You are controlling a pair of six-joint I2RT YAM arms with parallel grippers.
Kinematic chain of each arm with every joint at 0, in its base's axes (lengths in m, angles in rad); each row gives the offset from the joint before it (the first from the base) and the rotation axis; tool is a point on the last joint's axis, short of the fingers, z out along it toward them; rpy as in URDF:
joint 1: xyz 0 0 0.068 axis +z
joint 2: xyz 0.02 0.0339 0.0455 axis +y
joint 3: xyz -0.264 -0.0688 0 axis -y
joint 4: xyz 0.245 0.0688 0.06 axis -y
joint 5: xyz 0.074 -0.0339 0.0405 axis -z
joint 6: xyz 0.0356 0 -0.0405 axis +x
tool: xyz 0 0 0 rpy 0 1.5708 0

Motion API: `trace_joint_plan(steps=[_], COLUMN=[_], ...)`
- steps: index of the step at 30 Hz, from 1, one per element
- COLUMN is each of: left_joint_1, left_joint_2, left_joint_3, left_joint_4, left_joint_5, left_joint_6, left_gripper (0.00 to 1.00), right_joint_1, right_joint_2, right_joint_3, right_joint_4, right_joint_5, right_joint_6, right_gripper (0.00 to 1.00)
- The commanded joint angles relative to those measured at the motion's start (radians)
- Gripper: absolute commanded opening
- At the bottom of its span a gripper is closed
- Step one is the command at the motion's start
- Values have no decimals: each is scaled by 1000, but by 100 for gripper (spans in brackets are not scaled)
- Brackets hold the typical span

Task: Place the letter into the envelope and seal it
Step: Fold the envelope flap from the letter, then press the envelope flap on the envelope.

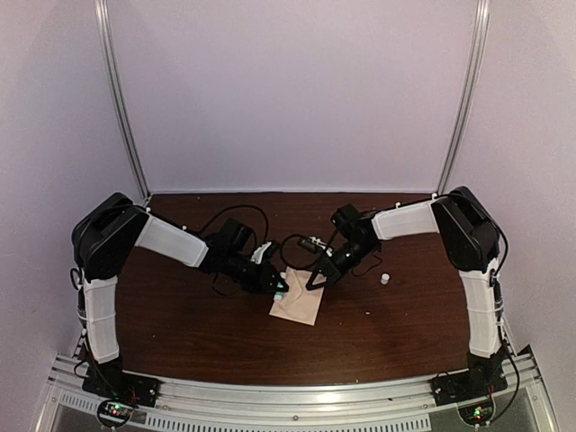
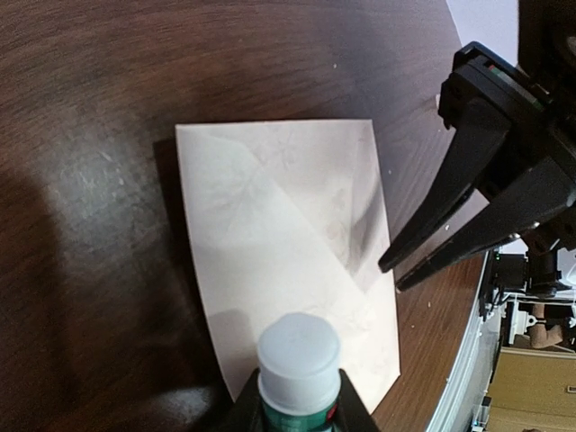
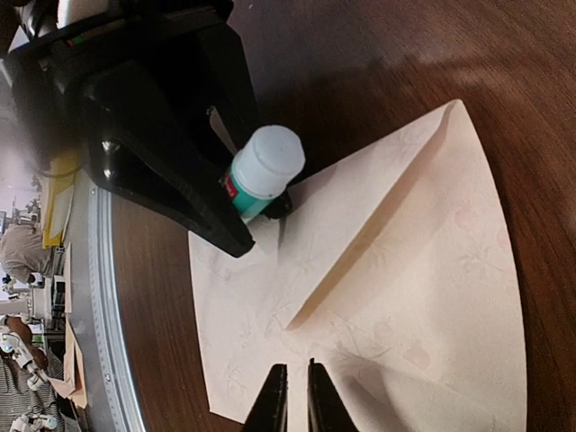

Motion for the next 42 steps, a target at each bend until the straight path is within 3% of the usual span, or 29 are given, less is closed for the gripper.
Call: trace_joint_plan(steps=[1, 13, 29, 42], left_joint_1=[-5, -5, 3, 40], left_joint_2=[10, -29, -91, 114], left_joint_3=[12, 12, -14, 123], left_joint_4=[29, 35, 48, 350], left_joint_5=[18, 15, -37, 39], left_joint_6=[-7, -10, -23, -223], left_gripper=[0, 0, 0, 0], right_joint_1=[6, 21, 25, 25], right_joint_2=[-57, 82, 162, 142], right_joint_3=[51, 197, 217, 185], right_joint_4=[33, 8, -21, 2], right_joint_5=[-79, -172, -36, -86], right_joint_6=[35, 92, 145, 144], right_gripper=[10, 10, 11, 12])
